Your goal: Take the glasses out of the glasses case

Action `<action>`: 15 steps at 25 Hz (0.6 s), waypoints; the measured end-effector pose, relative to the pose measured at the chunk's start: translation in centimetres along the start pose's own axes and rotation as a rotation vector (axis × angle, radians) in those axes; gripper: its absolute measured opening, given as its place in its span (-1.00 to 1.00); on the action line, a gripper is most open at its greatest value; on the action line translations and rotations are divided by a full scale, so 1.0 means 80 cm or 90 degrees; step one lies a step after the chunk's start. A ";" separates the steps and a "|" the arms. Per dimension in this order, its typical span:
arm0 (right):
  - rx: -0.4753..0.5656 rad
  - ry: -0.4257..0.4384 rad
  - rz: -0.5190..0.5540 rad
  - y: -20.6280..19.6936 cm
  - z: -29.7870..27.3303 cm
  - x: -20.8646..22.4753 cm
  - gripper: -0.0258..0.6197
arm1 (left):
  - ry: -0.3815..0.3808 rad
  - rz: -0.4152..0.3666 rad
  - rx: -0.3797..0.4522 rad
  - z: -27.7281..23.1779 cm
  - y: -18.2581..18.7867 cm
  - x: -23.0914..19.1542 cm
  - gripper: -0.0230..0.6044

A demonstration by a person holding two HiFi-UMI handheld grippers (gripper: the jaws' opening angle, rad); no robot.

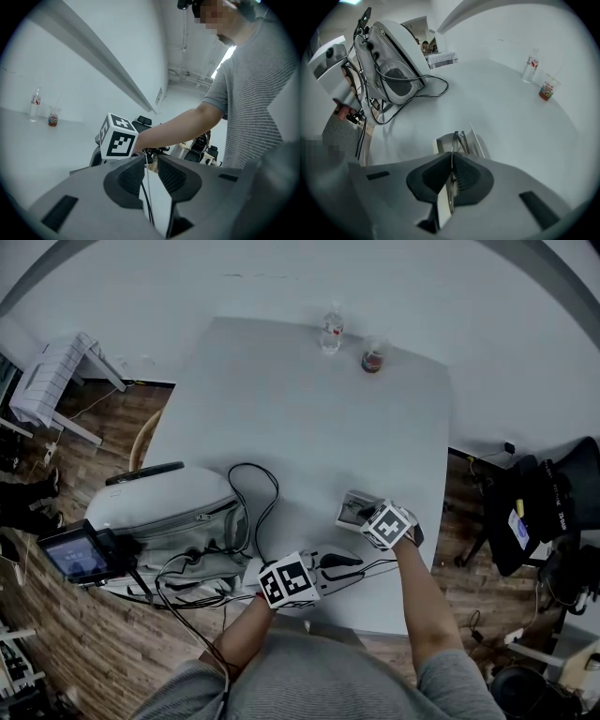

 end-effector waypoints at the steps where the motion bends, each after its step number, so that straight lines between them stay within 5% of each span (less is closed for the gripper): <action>1: 0.001 -0.003 0.002 0.000 0.001 -0.001 -0.86 | -0.001 0.000 0.000 0.000 0.000 0.000 -0.63; 15: 0.046 -0.038 0.007 0.005 0.017 -0.009 -0.86 | 0.002 -0.006 0.000 0.005 -0.002 0.005 -0.63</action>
Point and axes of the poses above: the fingertips, and each gripper's own axes: z backward along the fingers, x to its right, y out of its top, the point moved 5 cm from there along z, backward along the fingers, and after that the axes turned 13 degrees about z, right-handed, at the moved point
